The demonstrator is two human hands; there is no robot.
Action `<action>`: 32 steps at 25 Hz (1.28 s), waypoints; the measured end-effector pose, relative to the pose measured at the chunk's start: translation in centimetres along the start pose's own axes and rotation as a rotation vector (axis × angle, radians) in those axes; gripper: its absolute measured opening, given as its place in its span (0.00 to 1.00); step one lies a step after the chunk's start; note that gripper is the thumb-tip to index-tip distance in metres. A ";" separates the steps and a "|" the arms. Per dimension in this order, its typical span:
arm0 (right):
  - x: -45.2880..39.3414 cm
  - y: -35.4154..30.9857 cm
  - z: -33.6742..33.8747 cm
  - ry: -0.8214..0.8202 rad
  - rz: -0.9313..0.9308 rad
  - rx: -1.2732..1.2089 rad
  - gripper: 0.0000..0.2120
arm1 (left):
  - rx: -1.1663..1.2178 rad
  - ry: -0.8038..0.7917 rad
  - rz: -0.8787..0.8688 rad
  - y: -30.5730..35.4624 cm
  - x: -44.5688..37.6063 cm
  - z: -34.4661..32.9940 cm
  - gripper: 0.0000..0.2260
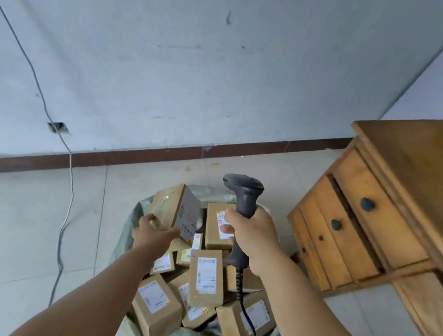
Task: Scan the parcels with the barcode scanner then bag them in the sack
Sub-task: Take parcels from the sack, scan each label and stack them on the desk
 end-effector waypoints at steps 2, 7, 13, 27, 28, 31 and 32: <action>-3.5 2.4 -1.3 -0.026 -0.030 0.027 0.09 | -0.076 0.053 0.028 -2.5 -3.3 0.1 0.35; -12.3 10.2 -3.8 -0.125 -0.107 0.109 0.07 | -0.252 0.116 0.117 -10.8 -12.4 -2.3 0.32; -20.1 21.0 -5.1 -0.178 -0.200 0.166 0.05 | -0.319 0.075 0.264 -20.5 -21.7 -8.9 0.28; -16.7 16.6 0.2 -0.015 -0.174 0.102 0.07 | -0.243 -0.048 0.036 -10.9 -15.8 -14.0 0.25; -15.2 15.0 1.1 0.015 -0.159 0.093 0.07 | -0.197 -0.056 -0.002 -7.9 -13.8 -13.8 0.24; -9.4 9.8 4.4 0.122 -0.091 0.035 0.08 | -0.113 -0.138 -0.141 1.0 -6.7 -14.3 0.24; -7.3 8.2 5.7 0.171 -0.065 0.014 0.07 | -0.089 -0.173 -0.193 3.6 -4.1 -14.5 0.24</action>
Point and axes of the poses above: each hand's wrist, its own x-axis away from the middle knuckle, its own z-axis out of the back of the hand, y = z × x, the point moved 7 cm from there along -x, towards the middle knuckle, and after that the axes turned 8 degrees about -y, right-handed, at the moved point
